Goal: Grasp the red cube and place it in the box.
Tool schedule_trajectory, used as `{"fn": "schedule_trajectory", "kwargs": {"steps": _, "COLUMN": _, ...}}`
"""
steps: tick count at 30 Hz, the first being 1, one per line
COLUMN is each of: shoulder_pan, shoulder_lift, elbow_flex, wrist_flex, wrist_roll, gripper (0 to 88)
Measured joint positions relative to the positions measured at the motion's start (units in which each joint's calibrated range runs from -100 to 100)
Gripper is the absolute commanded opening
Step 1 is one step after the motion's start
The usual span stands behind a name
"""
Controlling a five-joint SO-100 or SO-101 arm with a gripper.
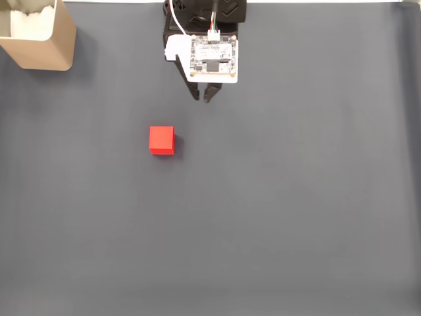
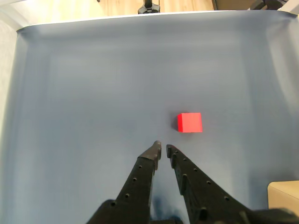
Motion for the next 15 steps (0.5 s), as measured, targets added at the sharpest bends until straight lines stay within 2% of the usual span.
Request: {"fn": "schedule_trajectory", "kwargs": {"steps": 15, "shoulder_pan": 8.90, "shoulder_lift": 10.25, "elbow_flex": -12.12, "wrist_flex": 3.34, "wrist_roll": 2.54, "gripper": 1.1}}
